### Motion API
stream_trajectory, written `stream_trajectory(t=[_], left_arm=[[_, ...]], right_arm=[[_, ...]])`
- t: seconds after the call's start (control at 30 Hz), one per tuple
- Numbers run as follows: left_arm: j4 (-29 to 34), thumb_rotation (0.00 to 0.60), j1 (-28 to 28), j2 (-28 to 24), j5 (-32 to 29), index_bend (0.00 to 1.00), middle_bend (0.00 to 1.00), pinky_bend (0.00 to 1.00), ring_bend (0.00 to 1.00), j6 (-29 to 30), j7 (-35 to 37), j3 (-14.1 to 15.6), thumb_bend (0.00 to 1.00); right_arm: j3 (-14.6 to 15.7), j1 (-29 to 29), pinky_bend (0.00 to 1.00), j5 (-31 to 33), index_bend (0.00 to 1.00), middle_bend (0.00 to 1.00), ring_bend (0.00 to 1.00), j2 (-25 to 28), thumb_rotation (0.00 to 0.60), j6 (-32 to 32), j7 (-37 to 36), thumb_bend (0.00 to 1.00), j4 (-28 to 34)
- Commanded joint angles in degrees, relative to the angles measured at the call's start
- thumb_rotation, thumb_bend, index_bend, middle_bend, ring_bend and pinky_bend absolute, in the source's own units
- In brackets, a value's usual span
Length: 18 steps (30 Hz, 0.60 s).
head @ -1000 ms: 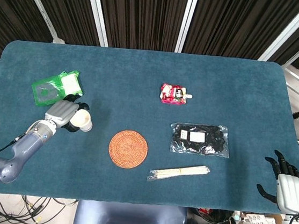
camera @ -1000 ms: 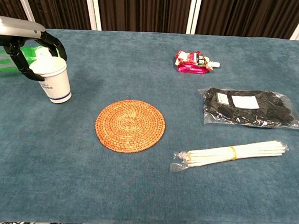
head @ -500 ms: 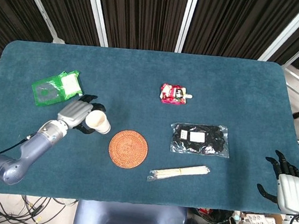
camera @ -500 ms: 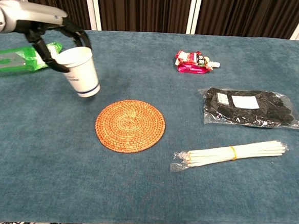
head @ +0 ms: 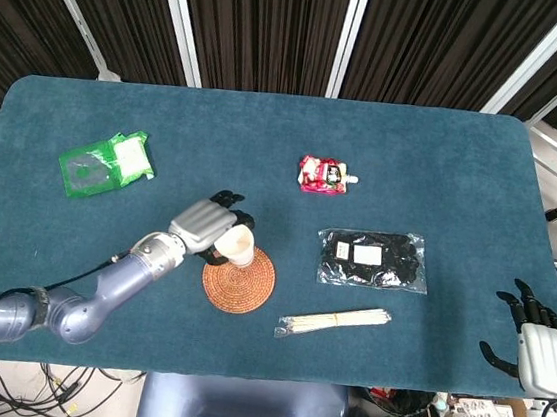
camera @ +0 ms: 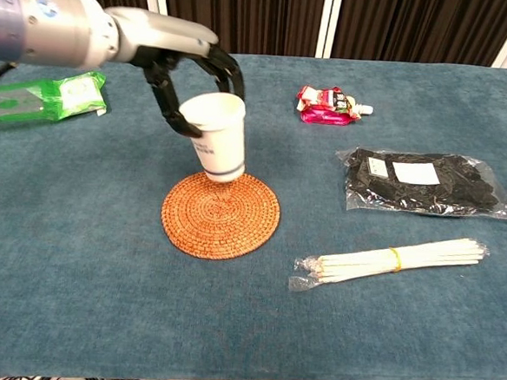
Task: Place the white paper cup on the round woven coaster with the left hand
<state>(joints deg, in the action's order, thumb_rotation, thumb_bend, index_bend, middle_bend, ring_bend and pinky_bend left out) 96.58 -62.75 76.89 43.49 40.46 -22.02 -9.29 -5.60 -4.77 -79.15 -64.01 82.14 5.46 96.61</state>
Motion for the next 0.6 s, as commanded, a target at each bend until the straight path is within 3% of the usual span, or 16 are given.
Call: stream_trajectory(t=[0.03,0.37,0.6], left_arm=[[1.85,0.6,-2.66,1.63,-3.81,0.28,0.33,0.0,0.0,1.26,-3.47,1.37,0.31],[4.59,0.6,-6.03,2.62,-9.29,0.28,0.33,0.0,0.0,3.31,-9.56,5.44,0.31],[5.29,0.6,-6.26,2.94,-8.92,0.27,0.33,0.0,0.0,5.87,-10.83,6.43,0.31]], right_arm=[[0.0,-0.01,0.19,0.01,0.22,0.05,0.19,0.04,0.6,-0.04,-0.12,0.13,0.01],[-0.02,-0.03,0.19,0.55,0.22,0.05,0.19,0.13,0.6,-0.45,-0.28,0.13,0.13],[-0.05,-0.05,0.19,0.5,0.22,0.05,0.19,0.04,0.6,-0.29,0.14,0.13,0.23]])
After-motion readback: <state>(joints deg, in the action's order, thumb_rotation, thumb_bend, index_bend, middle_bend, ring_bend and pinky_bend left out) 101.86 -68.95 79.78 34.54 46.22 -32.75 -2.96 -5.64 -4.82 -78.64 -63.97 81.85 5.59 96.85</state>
